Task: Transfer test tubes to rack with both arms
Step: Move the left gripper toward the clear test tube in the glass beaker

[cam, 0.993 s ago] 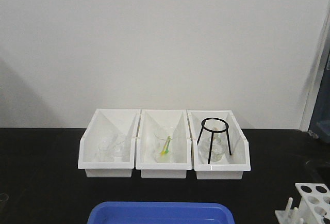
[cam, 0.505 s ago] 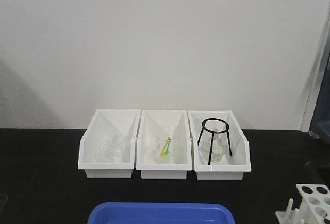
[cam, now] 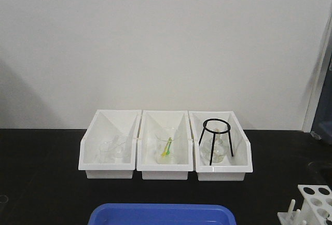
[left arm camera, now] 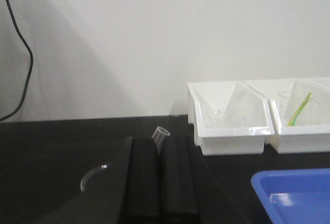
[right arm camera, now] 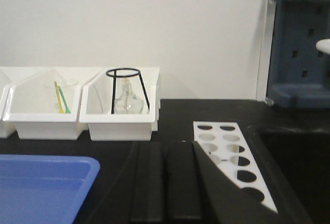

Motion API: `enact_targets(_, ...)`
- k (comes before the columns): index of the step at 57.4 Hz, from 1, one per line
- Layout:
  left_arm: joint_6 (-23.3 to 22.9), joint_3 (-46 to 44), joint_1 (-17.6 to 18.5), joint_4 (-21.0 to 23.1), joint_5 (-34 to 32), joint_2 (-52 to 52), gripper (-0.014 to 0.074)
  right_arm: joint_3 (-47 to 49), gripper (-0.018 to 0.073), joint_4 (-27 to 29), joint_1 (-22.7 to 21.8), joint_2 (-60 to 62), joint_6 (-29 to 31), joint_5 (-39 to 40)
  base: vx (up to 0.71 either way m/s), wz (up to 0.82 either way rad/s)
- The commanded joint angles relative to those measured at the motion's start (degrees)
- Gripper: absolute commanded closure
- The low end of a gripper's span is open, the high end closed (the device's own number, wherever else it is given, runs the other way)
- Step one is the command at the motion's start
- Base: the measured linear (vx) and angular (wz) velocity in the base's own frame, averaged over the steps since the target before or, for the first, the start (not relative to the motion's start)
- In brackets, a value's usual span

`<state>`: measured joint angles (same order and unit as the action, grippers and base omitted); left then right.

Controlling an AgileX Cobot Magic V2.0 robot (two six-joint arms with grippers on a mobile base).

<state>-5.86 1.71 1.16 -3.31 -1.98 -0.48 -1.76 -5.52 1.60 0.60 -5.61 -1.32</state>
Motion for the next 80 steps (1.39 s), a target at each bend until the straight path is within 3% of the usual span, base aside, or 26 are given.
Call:
enact_targets(1, -0.4, 1.1, -0.1, 0.4, -7.5, -1.1, 0.0614, -0.6, 0.0566, -0.1, 0.2, 0.4, -0.1, 8.9, 0.0, 0.0)
enact_targets(5, -0.5, 1.1, -0.1, 0.4, -10.3, -1.1, 0.0614, 0.0, 0.0566, 0.0, 0.2, 0.4, -0.5, 11.5, 0.0, 0.0)
enact_targets(12, -0.5, -0.4, -0.1, 0.4, -14.0, -1.1, 0.061, 5.4, 0.0566, 1.0, 0.2, -0.3, -1.1, 8.6, 0.0, 0.0)
enact_targets(20, -0.5, -5.6, -0.1, 0.4, -10.1, -0.2, 0.0606, 13.0, 0.0566, 1.0, 0.2, -3.9, -1.1, 2.7, 0.0, 0.0)
enact_targets(31, -0.2, -12.1, -0.1, 0.0, -4.5, 6.4, 0.0575, 19.0, 0.0562, 1.0, 0.2, -10.1, -0.8, 2.2, 0.0, 0.0)
enact_targets(40, 2.0, -13.9, -0.1, -0.8, -5.0, 13.1, 0.0477, 19.6, 0.0554, 1.0, 0.2, -14.7, -0.8, 1.9, 0.0, 0.0)
enact_targets(47, 4.3, -13.9, -0.1, -0.8, -5.1, 18.2, 0.0345, 19.6, 0.0522, 1.0, 0.2, -18.3, -0.8, 1.9, 0.0, 0.0)
enact_targets(60, 5.2, -13.8, -0.1, -0.6, -4.7, 25.3, 0.0111, 19.6, 0.034, 0.9, 0.2, -25.0, -0.7, 1.8, 0.0, 0.0)
enact_targets(68, 5.9, -13.8, -0.1, -0.9, -4.8, 29.1, 0.0066, 19.6, 0.0136, 0.9, 0.2, -28.3, -0.7, 1.8, 0.0, 0.0)
enact_targets(73, 9.5, -13.8, -0.1, -2.9, -4.8, 31.9, 0.0064, 19.5, 0.0015, 0.9, 0.2, -29.8, -0.7, 1.8, 0.0, 0.0)
enact_targets(80, 13.4, -13.8, -0.1, -4.2, -7.6, 37.6, 0.0064, 19.4, -0.0078, 0.9, 0.2, -31.1, -0.7, 1.8, 0.0, 0.0)
